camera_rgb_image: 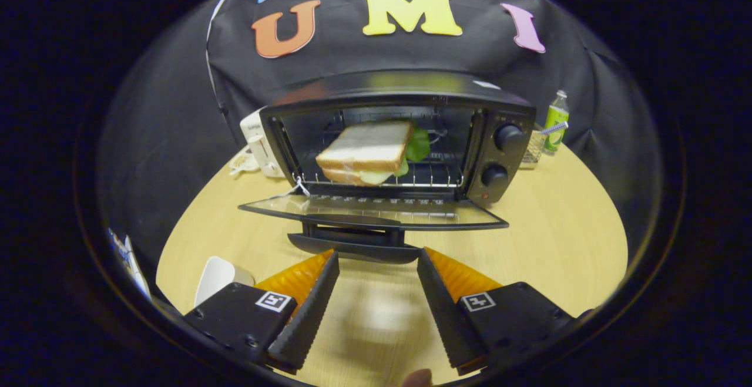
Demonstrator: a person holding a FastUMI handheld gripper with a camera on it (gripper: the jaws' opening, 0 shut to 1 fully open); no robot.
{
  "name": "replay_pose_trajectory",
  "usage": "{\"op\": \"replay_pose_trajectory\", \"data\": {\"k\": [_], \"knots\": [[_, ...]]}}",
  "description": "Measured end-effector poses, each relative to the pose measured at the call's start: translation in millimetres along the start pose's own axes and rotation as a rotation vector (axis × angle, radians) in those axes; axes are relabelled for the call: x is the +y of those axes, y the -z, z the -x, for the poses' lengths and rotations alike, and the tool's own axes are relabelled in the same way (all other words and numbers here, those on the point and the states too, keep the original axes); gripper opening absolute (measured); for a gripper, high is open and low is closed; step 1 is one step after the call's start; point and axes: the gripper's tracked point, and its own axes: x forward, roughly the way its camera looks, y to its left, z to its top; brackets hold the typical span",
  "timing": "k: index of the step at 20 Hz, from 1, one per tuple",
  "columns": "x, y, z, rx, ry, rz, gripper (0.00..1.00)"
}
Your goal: Open the toaster oven, put the food inside, and close the toaster oven door.
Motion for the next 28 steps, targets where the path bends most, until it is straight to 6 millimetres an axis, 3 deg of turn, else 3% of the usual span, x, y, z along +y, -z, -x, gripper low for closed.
{"op": "replay_pose_trajectory", "data": {"k": [5, 9, 15, 20, 24, 28], "knots": [[0, -63, 2, -0.090, 0.010, 0.004, 0.90], [3, -116, 29, -0.178, 0.007, 0.019, 0.90], [-1, -177, 113, -0.326, 0.017, -0.013, 0.91], [-7, -226, 200, -0.473, 0.053, -0.034, 0.91], [0, -239, 258, -0.561, 0.065, 0.000, 0.91], [11, -235, 299, -0.616, 0.053, -0.027, 0.91]]}}
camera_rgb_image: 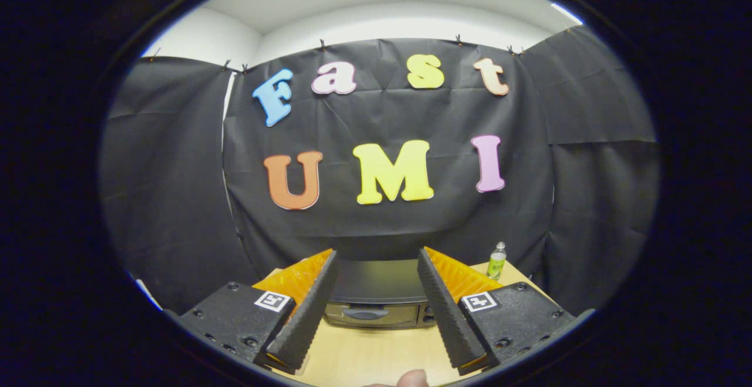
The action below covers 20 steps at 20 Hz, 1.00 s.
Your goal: Open the toaster oven, put the food inside, and close the toaster oven door.
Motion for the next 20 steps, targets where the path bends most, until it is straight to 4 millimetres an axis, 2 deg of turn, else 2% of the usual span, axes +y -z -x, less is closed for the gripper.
{"op": "replay_pose_trajectory", "data": {"k": [4, 6, 9, 14, 20], "knots": [[2, -2, 30, -0.043, -0.002, -0.044, 0.91], [1, -1, 37, -0.047, -0.001, -0.044, 0.91], [-2, -6, 37, -0.052, 0.014, -0.016, 0.91], [11, 2, 34, -0.024, -0.016, -0.039, 0.91], [10, -2, 33, -0.026, -0.016, -0.034, 0.91]]}}
